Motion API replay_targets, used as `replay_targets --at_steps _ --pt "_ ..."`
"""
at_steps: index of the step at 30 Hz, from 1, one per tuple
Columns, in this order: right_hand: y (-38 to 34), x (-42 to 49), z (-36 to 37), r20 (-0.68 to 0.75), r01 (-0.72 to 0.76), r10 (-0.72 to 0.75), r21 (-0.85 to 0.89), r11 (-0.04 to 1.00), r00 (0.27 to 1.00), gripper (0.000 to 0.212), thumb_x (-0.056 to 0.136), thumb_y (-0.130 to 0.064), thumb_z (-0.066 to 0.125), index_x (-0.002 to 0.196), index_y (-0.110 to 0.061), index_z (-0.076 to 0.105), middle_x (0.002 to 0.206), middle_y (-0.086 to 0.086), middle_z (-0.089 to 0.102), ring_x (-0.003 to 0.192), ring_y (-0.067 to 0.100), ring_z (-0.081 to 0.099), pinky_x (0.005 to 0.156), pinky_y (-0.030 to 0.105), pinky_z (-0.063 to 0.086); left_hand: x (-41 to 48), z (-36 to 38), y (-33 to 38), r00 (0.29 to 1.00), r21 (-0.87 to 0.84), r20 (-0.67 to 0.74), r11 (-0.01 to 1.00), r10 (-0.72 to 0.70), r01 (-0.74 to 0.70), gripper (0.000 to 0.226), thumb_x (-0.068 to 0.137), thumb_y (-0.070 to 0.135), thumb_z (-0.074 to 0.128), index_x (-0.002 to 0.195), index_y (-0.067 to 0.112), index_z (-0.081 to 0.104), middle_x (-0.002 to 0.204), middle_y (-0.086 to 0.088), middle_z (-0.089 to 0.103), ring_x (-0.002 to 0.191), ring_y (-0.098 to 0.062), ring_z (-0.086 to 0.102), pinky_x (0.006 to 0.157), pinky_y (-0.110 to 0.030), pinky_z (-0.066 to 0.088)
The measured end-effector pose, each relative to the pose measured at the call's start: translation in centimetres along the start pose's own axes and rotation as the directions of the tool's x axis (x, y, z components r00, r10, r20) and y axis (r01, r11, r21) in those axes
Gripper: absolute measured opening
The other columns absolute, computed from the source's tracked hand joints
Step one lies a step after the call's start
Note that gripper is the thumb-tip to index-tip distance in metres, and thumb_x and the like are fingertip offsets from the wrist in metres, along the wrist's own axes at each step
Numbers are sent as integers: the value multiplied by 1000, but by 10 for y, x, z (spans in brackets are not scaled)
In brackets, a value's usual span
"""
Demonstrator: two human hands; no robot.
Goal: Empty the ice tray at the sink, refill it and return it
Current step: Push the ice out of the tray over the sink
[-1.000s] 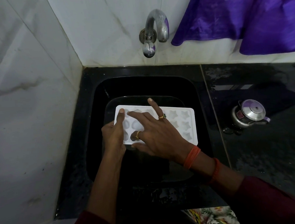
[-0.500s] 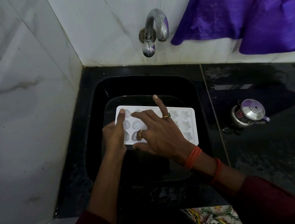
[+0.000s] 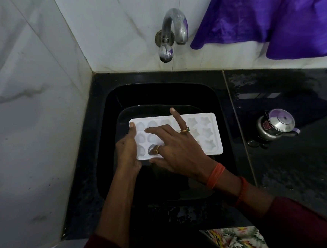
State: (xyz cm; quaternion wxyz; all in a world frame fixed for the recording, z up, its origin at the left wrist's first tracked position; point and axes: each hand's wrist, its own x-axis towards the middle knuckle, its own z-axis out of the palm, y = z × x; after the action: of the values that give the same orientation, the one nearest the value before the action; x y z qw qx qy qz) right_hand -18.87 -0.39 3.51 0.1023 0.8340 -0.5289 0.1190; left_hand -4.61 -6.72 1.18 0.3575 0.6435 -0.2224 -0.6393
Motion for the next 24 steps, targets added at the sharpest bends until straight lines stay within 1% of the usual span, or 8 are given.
replay_targets --at_steps 3,7,9,11,14,19,22,24 --pt "0 2 -4 2 -21 21 15 1000 1000 27 86 -50 70 82 -25 78 131 5 65 115 20 63 121 62 10 2 -1 0 1000 -28 6 1000 -7 7 38 94 54 59 90 18 68 77 -4 75 58 -21 73 45 -30 55" --pt "-3 4 -7 31 -46 45 46 998 999 24 84 -51 73 93 -28 75 135 4 61 112 18 63 122 59 7 4 -3 0 1000 -69 26 998 1 1 31 95 52 58 88 23 64 64 6 74 54 -15 72 42 -28 53" --pt "-5 5 -8 74 -31 27 59 998 997 25 87 -46 69 105 -29 74 140 7 57 115 20 62 123 59 6 6 -4 0 1000 -75 25 997 -11 13 30 95 52 59 88 24 64 75 1 76 60 -18 74 47 -31 56" --pt "-8 6 -8 123 -6 0 54 998 992 28 89 -40 62 112 -29 73 145 10 53 120 22 59 123 59 6 9 -3 -1 1000 -63 14 998 -28 29 30 94 53 59 88 24 64 90 -4 74 72 -25 75 57 -36 60" --pt "-12 7 -7 172 19 -26 41 999 985 31 89 -37 56 115 -28 72 147 12 51 126 23 56 122 60 7 11 -3 -2 999 -62 0 997 -37 37 31 94 54 59 90 23 65 96 -6 73 81 -27 74 67 -40 61" --pt "-13 11 -8 214 49 -47 -2 999 976 34 89 -38 52 111 -25 74 148 13 49 128 25 53 123 59 5 13 -3 -2 999 -76 -3 996 -44 44 37 96 55 54 100 19 66 98 -7 73 84 -27 73 63 -38 60" --pt "-15 13 -8 242 73 -65 -23 997 968 37 89 -38 48 112 -25 74 149 14 48 129 26 52 123 60 3 11 -3 -2 999 -118 10 992 -50 51 34 96 53 55 91 21 66 78 -3 77 62 -21 75 46 -31 55" --pt "-16 15 -9 238 81 -72 -27 996 968 36 88 -36 48 110 -26 75 148 13 49 129 26 52 123 59 2 11 -4 -2 998 -126 9 990 -58 58 34 96 53 55 93 21 65 81 -2 77 67 -22 75 47 -32 56"
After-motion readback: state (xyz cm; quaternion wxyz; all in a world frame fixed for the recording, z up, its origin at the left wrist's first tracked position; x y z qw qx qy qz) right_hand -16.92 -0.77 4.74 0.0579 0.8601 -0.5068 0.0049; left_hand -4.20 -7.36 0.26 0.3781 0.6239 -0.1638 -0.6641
